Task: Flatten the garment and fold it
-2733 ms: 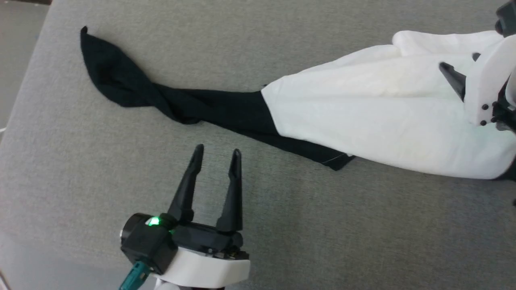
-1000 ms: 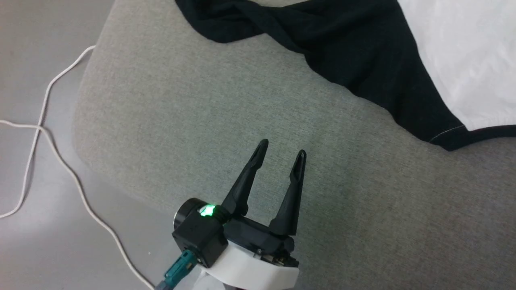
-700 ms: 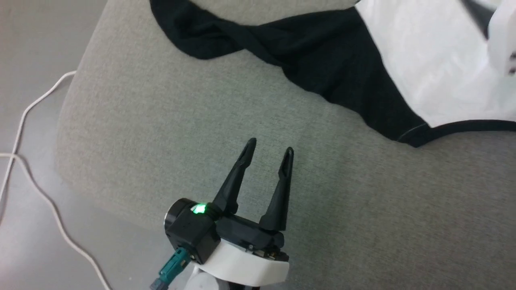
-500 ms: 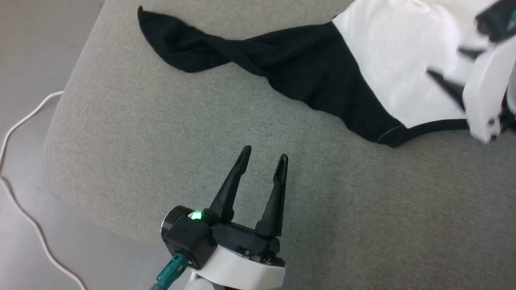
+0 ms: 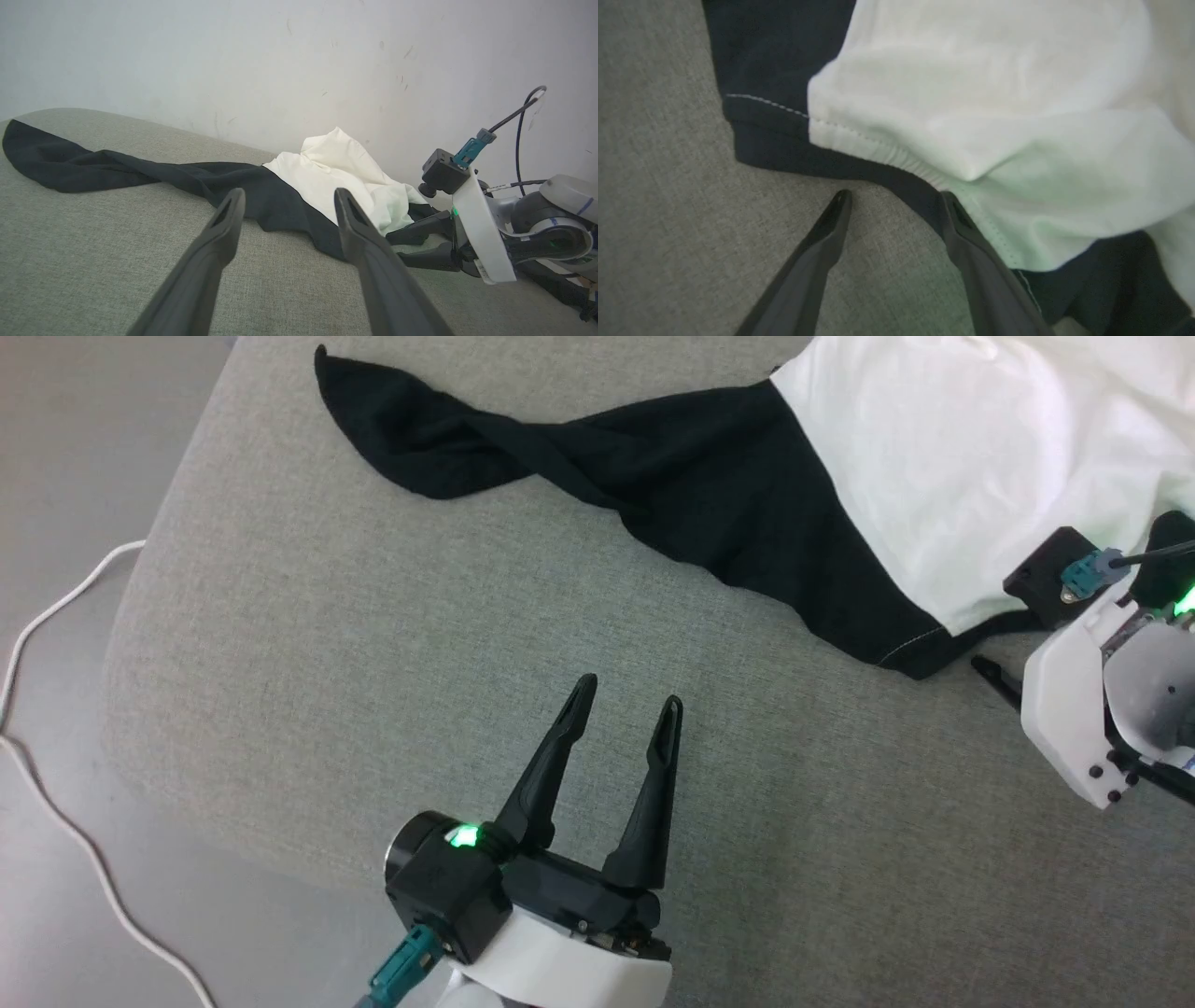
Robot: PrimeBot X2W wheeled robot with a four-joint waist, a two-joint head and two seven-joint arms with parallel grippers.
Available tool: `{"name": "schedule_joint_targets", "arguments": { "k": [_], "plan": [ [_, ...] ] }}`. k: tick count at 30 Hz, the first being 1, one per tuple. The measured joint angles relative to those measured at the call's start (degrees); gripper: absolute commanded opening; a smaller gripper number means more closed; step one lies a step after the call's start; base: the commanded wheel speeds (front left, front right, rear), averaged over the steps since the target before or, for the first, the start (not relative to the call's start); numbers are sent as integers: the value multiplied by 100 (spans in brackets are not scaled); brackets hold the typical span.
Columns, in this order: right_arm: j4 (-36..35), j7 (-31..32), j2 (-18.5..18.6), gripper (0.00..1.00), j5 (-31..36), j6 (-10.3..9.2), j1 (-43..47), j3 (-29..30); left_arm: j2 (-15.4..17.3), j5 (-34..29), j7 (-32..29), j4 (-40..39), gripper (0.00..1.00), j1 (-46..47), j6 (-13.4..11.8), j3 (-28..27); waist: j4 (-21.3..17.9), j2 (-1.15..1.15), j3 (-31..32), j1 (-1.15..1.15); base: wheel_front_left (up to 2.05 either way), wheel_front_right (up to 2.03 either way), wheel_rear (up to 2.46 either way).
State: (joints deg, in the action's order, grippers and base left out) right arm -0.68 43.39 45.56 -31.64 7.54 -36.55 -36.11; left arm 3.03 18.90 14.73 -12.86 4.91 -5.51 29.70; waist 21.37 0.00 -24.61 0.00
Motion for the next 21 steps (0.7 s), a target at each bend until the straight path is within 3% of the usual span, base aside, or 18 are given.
{"name": "schedule_joint_targets", "arguments": {
  "k": [2, 3, 4, 6, 14, 21],
  "plan": [
    [103, -203, 26, 100, 102, 1, -153, -154, 0, 34, 0, -4, 100, 15, 0, 18, 48, 0, -61, -1, 0, 0, 0],
    [177, -281, 18, 88, 104, 1, -220, -197, 1, 37, 0, -4, 100, 20, 0, 24, 68, 0, -90, 0, 0, 0, 0],
    [237, -350, 10, 42, 104, 1, -277, -236, 0, 37, 0, -3, 100, 27, -1, 27, 85, 0, -115, 0, 0, 0, 0],
    [342, -494, -25, 0, 98, 7, -378, -278, 0, 37, 0, 0, 100, 31, -4, 30, 106, 0, -153, 0, 0, 0, 0],
    [445, -1046, -224, 0, -244, 0, -443, -116, 0, 33, 0, 116, 100, 43, -2, -34, -18, 0, 19, 2, 0, 0, 0],
    [-422, -805, -155, 0, -767, 0, -19, 288, 32, 5, 0, 229, 100, -47, 78, -177, -315, 0, 405, 1, 0, 0, 0]
  ]
}}
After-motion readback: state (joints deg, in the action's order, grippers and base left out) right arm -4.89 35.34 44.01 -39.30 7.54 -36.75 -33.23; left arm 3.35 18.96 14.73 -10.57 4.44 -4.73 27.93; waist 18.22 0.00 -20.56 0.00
